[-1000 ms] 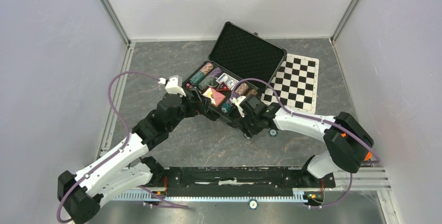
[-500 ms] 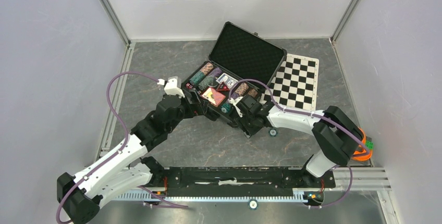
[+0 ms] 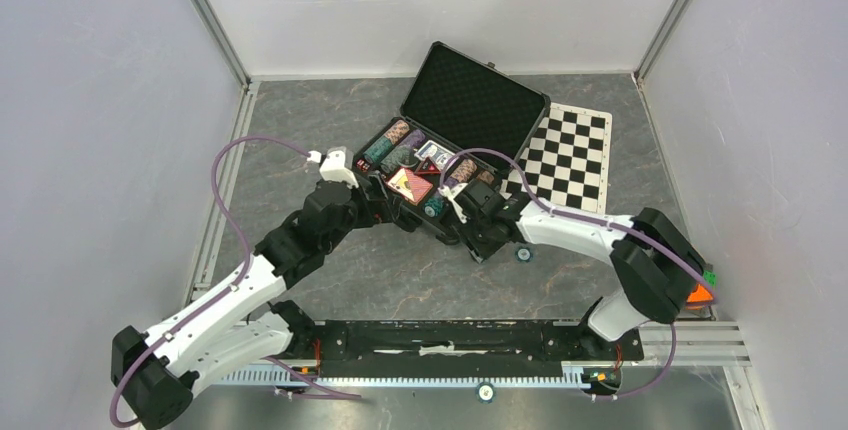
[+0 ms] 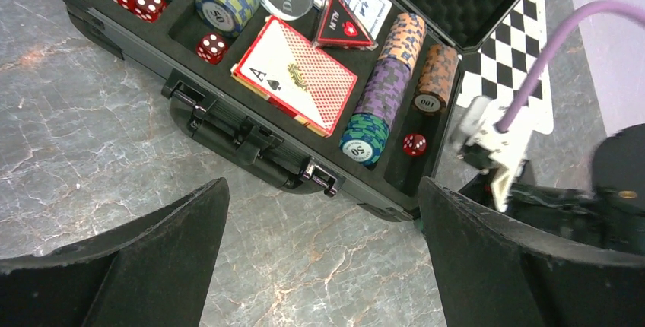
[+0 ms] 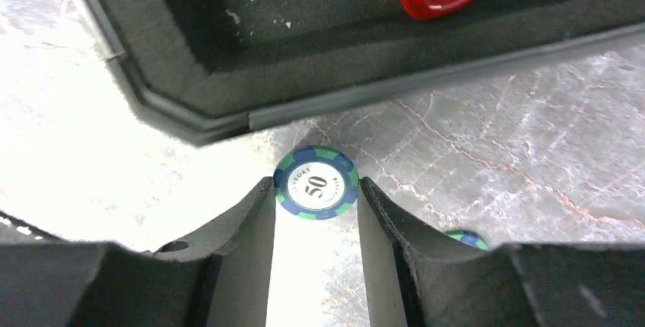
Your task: Pack up texas hold em set
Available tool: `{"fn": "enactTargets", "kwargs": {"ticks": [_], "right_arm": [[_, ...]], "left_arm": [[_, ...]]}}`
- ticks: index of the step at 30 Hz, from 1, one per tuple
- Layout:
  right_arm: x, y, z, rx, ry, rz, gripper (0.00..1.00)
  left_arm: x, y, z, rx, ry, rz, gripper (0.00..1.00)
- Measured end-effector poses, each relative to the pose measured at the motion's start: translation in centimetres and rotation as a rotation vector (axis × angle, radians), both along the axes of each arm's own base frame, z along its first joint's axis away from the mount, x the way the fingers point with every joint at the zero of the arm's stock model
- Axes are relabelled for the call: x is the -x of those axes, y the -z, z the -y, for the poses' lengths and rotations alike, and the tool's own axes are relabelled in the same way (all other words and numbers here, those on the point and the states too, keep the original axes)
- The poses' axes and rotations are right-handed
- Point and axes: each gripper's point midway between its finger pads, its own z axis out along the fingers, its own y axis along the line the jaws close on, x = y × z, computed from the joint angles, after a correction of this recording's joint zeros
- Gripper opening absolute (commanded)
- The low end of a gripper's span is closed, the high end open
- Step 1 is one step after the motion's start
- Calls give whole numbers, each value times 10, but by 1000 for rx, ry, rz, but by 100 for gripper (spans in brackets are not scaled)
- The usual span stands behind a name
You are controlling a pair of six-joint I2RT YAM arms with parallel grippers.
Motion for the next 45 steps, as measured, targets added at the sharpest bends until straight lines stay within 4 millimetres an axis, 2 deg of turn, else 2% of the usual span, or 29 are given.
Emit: {"fn": "enactTargets", "kwargs": {"ticks": [10,14,16,21,24,29,34,35,39,45], "right_arm": [[-10,-49,-6,-74,0,90,39],[-17,-65,-14,-106,-8,125,50],[-17,-66,-14,-109,-12,127,61],[-5,-56,-7,-111,-22,106,84],[2,-53,1,-77,-18,113,90],[-1,-45,29,-11,46,140,84],[-9,-19,91,53,235,87,82],[-9,-16,98,63,259,77,81],[-7,-8,106,67,283,49,77],[-4,3,111,53,304,-4,72]], "left_arm": [[5,18,22,-1,101,-85,100],[-3,15,40,4,145,-128,100],[-10,12,45,6,149,-137,100],[-11,9,44,14,152,-141,100],[-4,11,43,10,168,-158,99],[18,26,40,-51,220,-230,100],[54,43,49,-167,292,-271,100],[59,46,51,-184,306,-274,100],[64,56,49,-234,306,-297,100],[63,53,50,-228,303,-286,100]]}}
